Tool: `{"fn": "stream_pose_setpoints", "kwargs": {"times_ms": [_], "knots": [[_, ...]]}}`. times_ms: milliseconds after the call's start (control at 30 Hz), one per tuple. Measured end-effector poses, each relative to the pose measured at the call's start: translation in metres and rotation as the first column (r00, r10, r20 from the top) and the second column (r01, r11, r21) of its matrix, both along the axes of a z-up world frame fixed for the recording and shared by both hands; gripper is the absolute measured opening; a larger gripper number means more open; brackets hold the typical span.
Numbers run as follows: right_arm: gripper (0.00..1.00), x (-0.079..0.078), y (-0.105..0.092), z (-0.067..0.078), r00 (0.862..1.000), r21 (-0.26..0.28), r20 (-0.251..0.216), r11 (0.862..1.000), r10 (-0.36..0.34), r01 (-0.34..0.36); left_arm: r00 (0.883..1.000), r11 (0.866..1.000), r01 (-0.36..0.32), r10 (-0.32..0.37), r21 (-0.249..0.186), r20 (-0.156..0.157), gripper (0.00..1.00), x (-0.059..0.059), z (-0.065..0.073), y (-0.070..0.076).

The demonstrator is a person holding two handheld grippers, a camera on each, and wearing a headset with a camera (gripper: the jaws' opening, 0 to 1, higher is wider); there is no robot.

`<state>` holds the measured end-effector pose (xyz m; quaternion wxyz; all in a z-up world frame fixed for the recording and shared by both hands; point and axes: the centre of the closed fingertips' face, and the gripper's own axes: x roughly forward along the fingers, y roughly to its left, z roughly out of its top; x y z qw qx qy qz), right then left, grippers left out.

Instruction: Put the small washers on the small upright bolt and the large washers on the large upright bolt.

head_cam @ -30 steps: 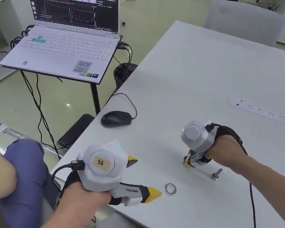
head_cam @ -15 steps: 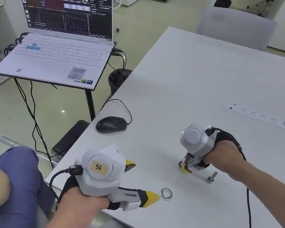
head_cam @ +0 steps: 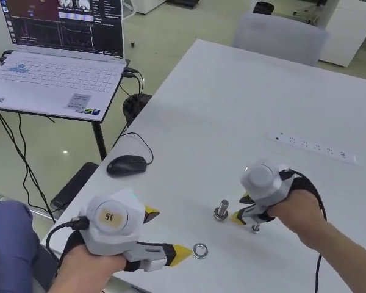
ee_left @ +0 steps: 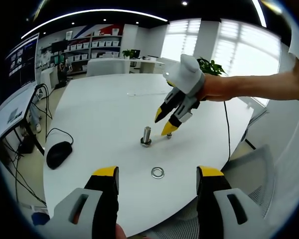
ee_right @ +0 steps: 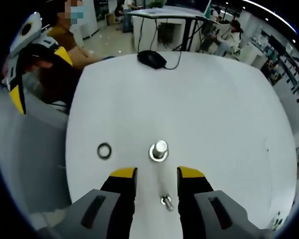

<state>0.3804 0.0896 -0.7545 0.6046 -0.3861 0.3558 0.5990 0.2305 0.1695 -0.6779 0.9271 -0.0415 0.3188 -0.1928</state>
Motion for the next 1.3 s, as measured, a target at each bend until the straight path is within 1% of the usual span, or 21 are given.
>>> {"fn": "stream_pose_setpoints", "kwargs": {"times_ms": [67, 133, 200, 267, 300, 367, 400, 567, 633, 733, 800, 833, 900, 967, 1033, 1067, 1100, 1133, 1300], "knots": [[0.33, -0.003, -0.007, 0.001, 1.0, 0.004, -0.003, 1.0, -0.018, 0.018, 1.0, 1.0, -0.004, 0.004, -0.004, 0.001, 0.62, 0.0, 0.0, 0.0], [0.33, -0.01, -0.009, 0.005, 1.0, 0.029, -0.012, 0.999, -0.026, 0.027, 1.0, 1.0, -0.005, 0.005, -0.003, 0.0, 0.62, 0.001, 0.0, 0.001], [0.33, -0.019, -0.009, 0.006, 1.0, 0.06, -0.02, 0.998, -0.017, 0.019, 1.0, 1.0, -0.005, 0.005, -0.002, -0.001, 0.62, 0.001, 0.0, 0.001], [0.33, -0.029, -0.009, 0.005, 1.0, 0.067, -0.024, 0.998, -0.004, 0.006, 1.0, 1.0, -0.004, 0.004, -0.001, -0.001, 0.62, 0.001, 0.0, 0.001], [0.33, -0.031, -0.009, 0.004, 1.0, 0.067, -0.024, 0.998, 0.0, 0.002, 1.0, 1.0, -0.003, 0.003, 0.0, -0.002, 0.62, 0.002, 0.0, 0.001], [0.33, -0.04, -0.009, -0.001, 0.999, 0.064, -0.029, 0.998, 0.016, -0.014, 1.0, 1.0, 0.0, 0.0, 0.001, -0.002, 0.62, 0.003, 0.0, 0.001], [0.33, -0.046, -0.009, -0.004, 0.999, 0.064, -0.033, 0.997, 0.04, -0.038, 1.0, 1.0, 0.001, -0.001, 0.002, -0.002, 0.62, 0.003, 0.0, 0.0], [0.33, -0.066, -0.005, -0.015, 0.996, 0.059, -0.048, 0.996, 0.075, -0.072, 1.0, 1.0, 0.01, -0.01, 0.006, -0.002, 0.62, 0.004, 0.002, -0.002], [0.33, -0.075, -0.002, -0.02, 0.993, 0.054, -0.068, 0.994, 0.096, -0.093, 1.0, 1.0, 0.012, -0.012, 0.008, -0.003, 0.62, 0.003, 0.002, -0.003], [0.33, -0.085, 0.005, -0.024, 0.988, 0.058, -0.079, 0.99, 0.134, -0.13, 1.0, 1.0, 0.013, -0.013, 0.008, -0.004, 0.62, 0.003, 0.0, -0.003], [0.32, -0.088, 0.011, -0.029, 0.986, 0.066, -0.086, 0.988, 0.146, -0.14, 1.0, 1.0, 0.017, -0.017, 0.013, -0.01, 0.62, 0.002, -0.001, -0.003], [0.32, -0.091, 0.014, -0.031, 0.984, 0.059, -0.094, 0.987, 0.152, -0.147, 1.0, 1.0, 0.018, -0.018, 0.013, -0.011, 0.62, 0.001, -0.002, -0.003], [0.32, -0.092, 0.02, -0.034, 0.983, 0.073, -0.083, 0.985, 0.163, -0.157, 1.0, 1.0, 0.017, -0.017, 0.011, -0.012, 0.62, 0.001, -0.002, -0.003], [0.32, -0.096, 0.026, -0.042, 0.981, 0.079, -0.111, 0.985, 0.16, -0.152, 1.0, 1.0, 0.013, -0.013, 0.003, -0.012, 0.62, 0.002, -0.002, -0.004], [0.31, -0.098, 0.031, -0.048, 0.98, 0.087, -0.117, 0.985, 0.159, -0.15, 1.0, 1.0, 0.014, -0.014, 0.007, -0.012, 0.62, 0.002, -0.001, -0.003], [0.31, -0.101, 0.034, -0.054, 0.977, 0.084, -0.128, 0.984, 0.168, -0.158, 1.0, 1.0, 0.015, -0.015, 0.008, -0.013, 0.62, 0.001, -0.001, -0.003], [0.32, -0.102, 0.034, -0.057, 0.976, 0.069, -0.137, 0.984, 0.171, -0.162, 1.0, 1.0, 0.015, -0.014, 0.009, -0.014, 0.62, 0.001, -0.001, -0.003], [0.32, -0.103, 0.036, -0.06, 0.975, 0.057, -0.129, 0.983, 0.182, -0.176, 1.0, 1.0, 0.014, -0.014, 0.01, -0.014, 0.62, 0.001, -0.001, -0.003], [0.32, -0.104, 0.043, -0.062, 0.97, 0.053, -0.11, 0.976, 0.216, -0.212, 1.0, 1.0, 0.01, -0.01, 0.015, -0.015, 0.62, 0.0, -0.001, 0.0]]}}
